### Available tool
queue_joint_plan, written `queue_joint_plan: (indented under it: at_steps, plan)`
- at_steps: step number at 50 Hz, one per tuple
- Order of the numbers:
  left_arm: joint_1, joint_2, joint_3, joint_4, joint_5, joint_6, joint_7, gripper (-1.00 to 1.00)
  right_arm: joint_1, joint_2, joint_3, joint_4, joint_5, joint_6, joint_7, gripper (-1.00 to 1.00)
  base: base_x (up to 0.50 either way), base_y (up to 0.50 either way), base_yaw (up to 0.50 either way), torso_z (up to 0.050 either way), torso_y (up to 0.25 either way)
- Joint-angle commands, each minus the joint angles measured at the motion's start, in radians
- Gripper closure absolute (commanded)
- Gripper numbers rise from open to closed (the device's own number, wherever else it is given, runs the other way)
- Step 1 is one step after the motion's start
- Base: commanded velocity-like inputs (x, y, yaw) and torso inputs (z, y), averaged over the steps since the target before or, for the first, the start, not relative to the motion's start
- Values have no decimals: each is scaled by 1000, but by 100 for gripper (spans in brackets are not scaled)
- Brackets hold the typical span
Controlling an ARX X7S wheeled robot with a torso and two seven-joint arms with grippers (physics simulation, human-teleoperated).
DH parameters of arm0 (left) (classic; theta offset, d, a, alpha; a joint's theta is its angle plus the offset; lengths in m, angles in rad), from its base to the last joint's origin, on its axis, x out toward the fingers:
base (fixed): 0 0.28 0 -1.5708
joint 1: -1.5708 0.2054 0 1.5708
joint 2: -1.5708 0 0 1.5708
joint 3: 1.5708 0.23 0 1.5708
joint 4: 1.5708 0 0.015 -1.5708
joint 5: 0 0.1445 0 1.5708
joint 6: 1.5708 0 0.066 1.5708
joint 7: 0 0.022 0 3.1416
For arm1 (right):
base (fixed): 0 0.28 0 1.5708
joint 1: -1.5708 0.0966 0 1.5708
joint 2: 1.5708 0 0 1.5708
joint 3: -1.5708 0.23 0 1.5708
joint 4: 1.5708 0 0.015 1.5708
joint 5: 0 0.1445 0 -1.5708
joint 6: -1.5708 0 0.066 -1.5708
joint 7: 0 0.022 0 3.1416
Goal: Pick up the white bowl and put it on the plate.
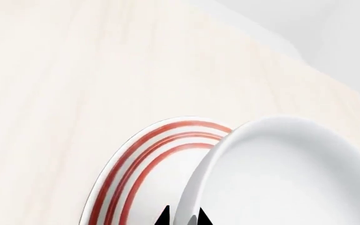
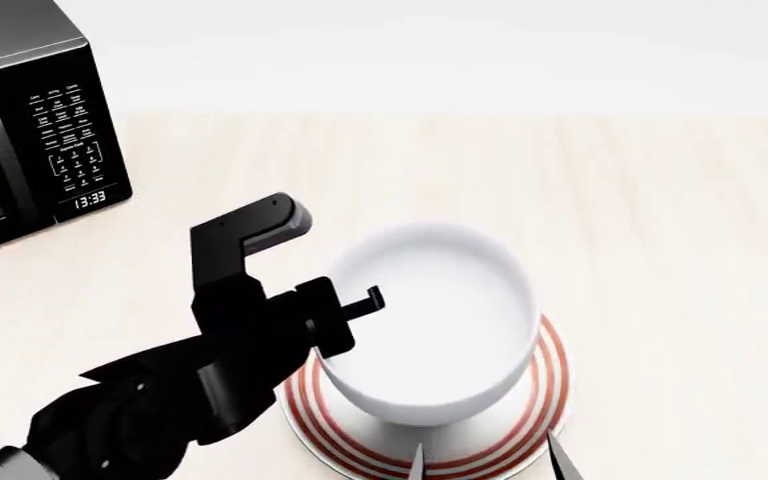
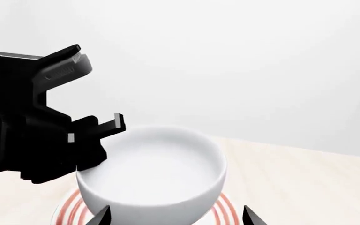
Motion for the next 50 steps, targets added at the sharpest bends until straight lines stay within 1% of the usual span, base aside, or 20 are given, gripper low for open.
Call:
queue_joint_plan:
  at_steps: [1, 8, 14, 22, 31, 50]
  plan:
    - [-20, 2, 158, -10, -142, 88, 30, 100, 2, 2, -3, -1, 1, 2, 2, -100, 0, 0, 0, 0, 0]
    - [-31, 2, 257, -11, -232, 146, 44, 100, 3, 2, -7, 6, 1, -3, 1, -100, 0, 0, 0, 0, 1]
    - [-35, 2, 326, -1, -276, 196, 42, 100, 4, 5, -6, 3, 2, 2, 4, -100, 0, 0, 0, 0, 0]
    - [-41, 3, 379, 7, -313, 235, 51, 100, 3, 8, -8, -4, 2, 2, 5, -100, 0, 0, 0, 0, 0]
    - [-30, 3, 416, -16, -350, 243, 65, 100, 0, 11, -6, -7, 7, 1, 8, -100, 0, 0, 0, 0, 1]
    - [-23, 3, 427, -34, -389, 240, 93, 100, 5, 12, -11, 4, 9, -4, 8, -100, 0, 0, 0, 0, 1]
